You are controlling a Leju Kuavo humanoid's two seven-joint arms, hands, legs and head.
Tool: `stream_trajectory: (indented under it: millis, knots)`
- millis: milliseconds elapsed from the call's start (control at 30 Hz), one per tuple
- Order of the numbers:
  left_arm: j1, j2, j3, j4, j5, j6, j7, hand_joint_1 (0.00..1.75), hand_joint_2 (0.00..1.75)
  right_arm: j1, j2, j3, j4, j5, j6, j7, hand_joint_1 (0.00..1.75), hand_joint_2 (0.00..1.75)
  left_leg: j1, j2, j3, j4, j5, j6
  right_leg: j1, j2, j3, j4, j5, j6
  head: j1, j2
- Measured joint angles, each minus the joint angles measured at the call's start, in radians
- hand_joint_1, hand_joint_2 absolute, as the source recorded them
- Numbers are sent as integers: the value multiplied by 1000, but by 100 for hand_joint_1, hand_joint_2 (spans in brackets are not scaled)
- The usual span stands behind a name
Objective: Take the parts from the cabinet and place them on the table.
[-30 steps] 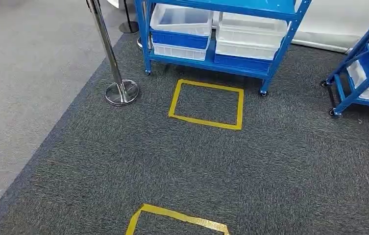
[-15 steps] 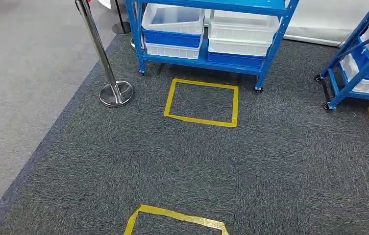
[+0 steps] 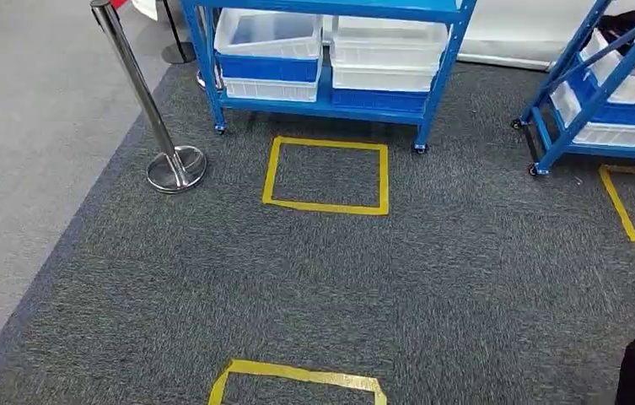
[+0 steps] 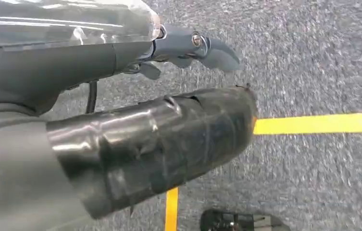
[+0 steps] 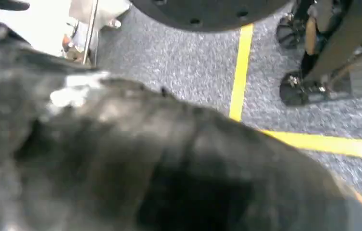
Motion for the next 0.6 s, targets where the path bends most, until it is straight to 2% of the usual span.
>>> stream_trajectory:
  millis: [33, 67, 100, 133, 167, 200, 233, 300, 333, 367, 467, 500, 533, 567, 600]
  knots:
    - [1, 0, 0, 0, 0, 0, 0, 0, 0, 1, 0, 0, 0, 0, -1, -2, 0, 0, -1, 9, 3, -4, 1, 6, 3, -33, -11, 26, -20, 4, 2, 0]
    - [2, 0, 0, 0, 0, 0, 0, 0, 0, 0, 0, 0, 0, 0, -1, -3, 0, 0, -1, 17, 2, -4, 0, 12, 1, -48, -40, 83, -56, 7, 4, 0]
    - [3, 0, 0, 0, 0, 0, 0, 0, 0, 0, 0, 0, 0, 0, -2, -4, 0, 0, -2, 27, 1, -3, 0, 12, -1, -55, -80, 164, -97, 11, 4, 0]
    - [4, 0, 1, 0, 0, 0, 0, 0, 0, 0, 0, 0, 0, 1, -2, -5, 0, 0, -3, 38, 1, -3, -2, 13, -4, -58, -118, 241, -126, 15, 3, 0]
    - [4, 0, 1, 0, 0, 0, 0, 0, 0, 0, 0, 0, 0, 4, -3, -7, 0, 0, -3, 47, 1, -2, -3, 12, -7, -59, -144, 290, -136, 17, 4, 0]
    - [4, 0, 1, 0, 0, 0, 0, 0, 0, 1, 0, 0, 0, 6, -3, -8, 0, 0, -3, 49, 3, -2, -4, 11, -10, -61, -145, 289, -122, 20, 3, 0]
    - [3, 0, 1, 0, 0, 0, 0, 0, 0, 3, 0, 0, 0, 8, -4, -9, 0, 0, -2, 52, 5, -2, -6, 8, -12, -64, -123, 242, -85, 20, 4, 0]
    - [1, 0, 2, 0, 1, 0, 0, 0, 0, 7, 0, 0, 0, 16, -13, -9, 0, 0, -2, 54, 13, -2, -10, 2, -15, -71, -30, 68, 2, 16, 4, 0]
    - [1, 0, 2, 0, 1, 0, 0, 0, 0, 7, 0, 0, 0, 17, -17, -8, 0, 0, -2, 55, 15, -2, -13, -3, -14, -82, 4, -4, 7, 11, 4, 0]
    - [1, 0, 2, 0, 2, 0, 0, 0, 0, 6, 0, 0, 0, 17, -18, -8, 0, 0, -10, 56, 14, 2, -16, -10, -5, -85, 7, -10, 3, 8, 3, 0]
    - [-1, 0, 2, 0, 2, 0, 0, 0, 0, 6, 0, 1, 0, 18, -19, -8, 0, 0, -7, 58, 19, -5, -14, -27, 1, -77, 2, -7, 1, -4, 3, 0]
    - [-1, 0, 2, 0, 2, 0, 0, 0, 0, 5, 0, 1, 0, 18, -19, -8, 0, 0, -7, 58, 20, -3, -19, -35, -8, -74, 9, -17, 6, -13, 3, 0]
    - [0, 1, 2, 0, 2, 0, 0, 0, 0, 5, 1, 1, 0, 18, -19, -8, 0, 0, -2, 46, 14, 18, -35, -38, -10, -74, 12, -23, 9, -17, 3, 0]
    - [0, 1, 2, 0, 2, 0, 0, 0, 0, 5, 1, 1, 0, 18, -19, -8, 0, 0, -2, 38, -12, 71, -73, -39, -10, -74, 11, -23, 9, -26, 0, 0]
    - [0, 1, 2, 0, 2, 0, 1, 0, 0, 5, 2, 1, 0, 18, -19, -8, 0, 0, -1, 33, -51, 152, -116, -43, -8, -73, 10, -23, 9, -30, 0, 0]
